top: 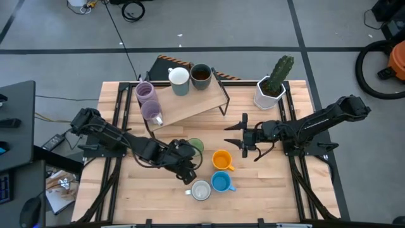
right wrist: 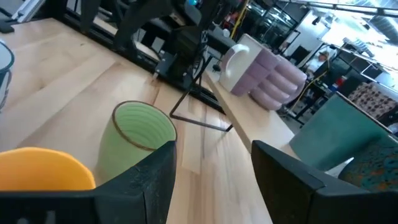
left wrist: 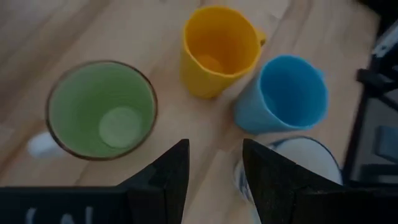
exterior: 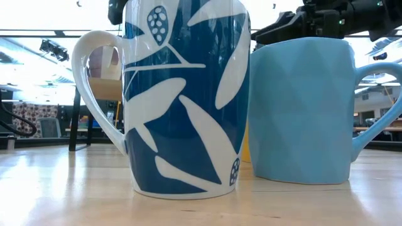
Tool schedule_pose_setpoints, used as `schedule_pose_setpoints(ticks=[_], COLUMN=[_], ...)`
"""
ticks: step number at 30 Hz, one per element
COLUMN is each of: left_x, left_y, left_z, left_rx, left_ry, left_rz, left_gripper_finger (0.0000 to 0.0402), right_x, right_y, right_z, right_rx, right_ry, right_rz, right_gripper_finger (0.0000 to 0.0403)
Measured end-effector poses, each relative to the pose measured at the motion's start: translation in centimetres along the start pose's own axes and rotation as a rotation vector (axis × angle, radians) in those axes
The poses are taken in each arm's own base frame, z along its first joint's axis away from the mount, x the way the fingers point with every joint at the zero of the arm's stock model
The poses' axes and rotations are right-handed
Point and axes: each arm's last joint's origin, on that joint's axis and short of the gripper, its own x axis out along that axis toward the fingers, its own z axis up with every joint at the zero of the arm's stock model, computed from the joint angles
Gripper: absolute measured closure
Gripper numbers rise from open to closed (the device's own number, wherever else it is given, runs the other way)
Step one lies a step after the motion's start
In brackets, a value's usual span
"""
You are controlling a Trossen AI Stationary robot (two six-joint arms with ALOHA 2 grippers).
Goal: Place coffee mugs
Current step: Put the green mug on the shelf
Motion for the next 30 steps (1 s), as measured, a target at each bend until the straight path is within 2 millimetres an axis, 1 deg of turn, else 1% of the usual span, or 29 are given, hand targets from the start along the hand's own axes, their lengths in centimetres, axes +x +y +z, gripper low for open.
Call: schedule_pose_setpoints(ticks=[3, 8, 12, 18, 23, 27, 30], left_x=[0.7, 2.4, 3.4, 4.5, 5.8, 7.7, 8.5], left_y=[-0.3, -0.5, -0.2, 0.9, 1.2, 1.4, 1.4], left_z=[0.7, 1.7, 2.6, 3.6, 3.7, 3.2, 2.9], left_rx=[-0.004, -0.041, -0.037, -0.069, -0.081, -0.085, -0.081], left_ry=[0.029, 0.055, 0.068, 0.069, 0.1, 0.162, 0.179], left_rz=[0.065, 0.128, 0.156, 0.191, 0.195, 0.193, 0.202], left_gripper_finger=[0.0246, 0.0246, 0.0246, 0.0246, 0.0246, 0.0246, 0.0246], right_x=[0.0, 0.1, 0.1, 0.2, 0.2, 0.2, 0.2], right_y=[0.1, -0.1, -0.2, -0.3, -0.3, -0.3, -0.3], right_z=[-0.1, -0.3, -0.4, -0.6, -0.7, -0.7, -0.6], right_rx=[-0.006, 0.005, 0.015, 0.036, 0.043, 0.044, 0.044], right_ry=[0.012, 0.023, 0.018, 0.029, 0.033, 0.033, 0.032], right_rz=[0.007, 0.006, 0.019, 0.021, 0.023, 0.024, 0.025], right_gripper_finger=[0.0189, 0.0189, 0.0189, 0.0189, 0.0189, 0.0189, 0.0189])
